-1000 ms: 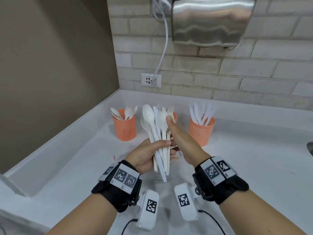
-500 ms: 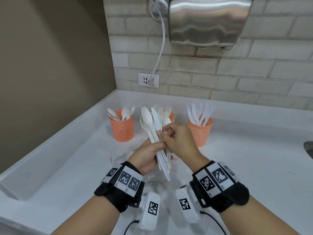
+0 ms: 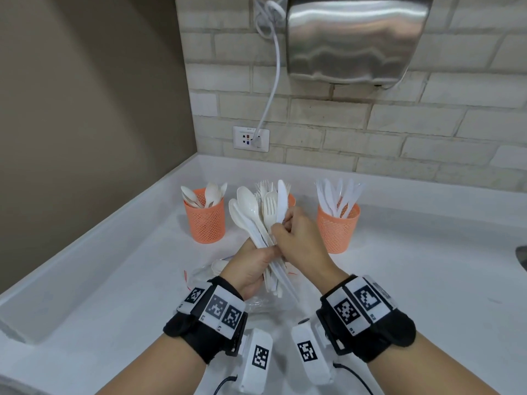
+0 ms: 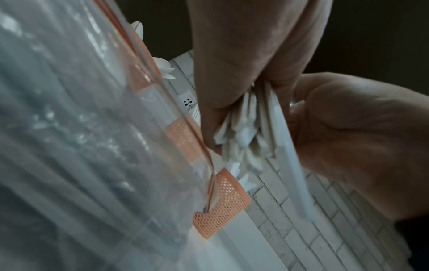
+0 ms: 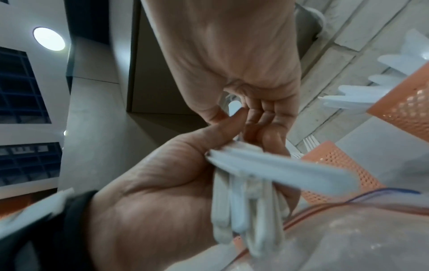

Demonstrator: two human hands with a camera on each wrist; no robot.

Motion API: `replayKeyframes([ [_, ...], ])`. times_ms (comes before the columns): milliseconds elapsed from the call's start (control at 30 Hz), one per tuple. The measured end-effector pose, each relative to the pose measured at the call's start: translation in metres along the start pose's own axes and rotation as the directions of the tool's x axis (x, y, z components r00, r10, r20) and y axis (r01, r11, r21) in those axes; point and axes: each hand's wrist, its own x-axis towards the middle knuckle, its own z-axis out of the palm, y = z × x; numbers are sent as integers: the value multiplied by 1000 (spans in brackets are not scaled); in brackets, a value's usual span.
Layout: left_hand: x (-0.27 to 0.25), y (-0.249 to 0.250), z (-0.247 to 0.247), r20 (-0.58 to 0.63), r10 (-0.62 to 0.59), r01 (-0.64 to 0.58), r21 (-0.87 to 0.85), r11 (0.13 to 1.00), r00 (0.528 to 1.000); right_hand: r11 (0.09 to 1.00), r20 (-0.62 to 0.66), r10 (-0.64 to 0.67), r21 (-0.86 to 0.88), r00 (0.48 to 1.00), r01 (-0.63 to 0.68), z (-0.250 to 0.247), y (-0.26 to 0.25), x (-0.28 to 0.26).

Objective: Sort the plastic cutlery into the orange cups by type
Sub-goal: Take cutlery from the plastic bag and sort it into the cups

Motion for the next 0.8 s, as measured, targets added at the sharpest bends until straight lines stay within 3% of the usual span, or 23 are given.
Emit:
replayKeyframes([
  [133,3,0,-5,-4,-17,17,-46,999,1000,962,-3,139,239,990,-134,-7,-1,11],
  [267,4,0,-13,-16,-75,72,-116,991,997,877,-67,172,466,983,-121,-21,-8,27],
  [367,4,-3,-16,-21,-99,96,-111,989,995,896,-55,141,433,988,-104,-30,-6,40],
  [500,2,-5,-17,26,-146,147,-63,987,989,952,114,127,263,985,-153,-32,4,51],
  [633,0,-3,-20,80,-208,210,-26,977,975,934,270,149,277,951,-225,-36,9,53],
  [700,-1,0,-22,105,-242,244,-3,970,964,931,223,123,312,967,-190,-35,10,54],
  [800,-3,3,-25,148,-295,293,36,956,944,895,19,172,415,985,-165,-34,12,59],
])
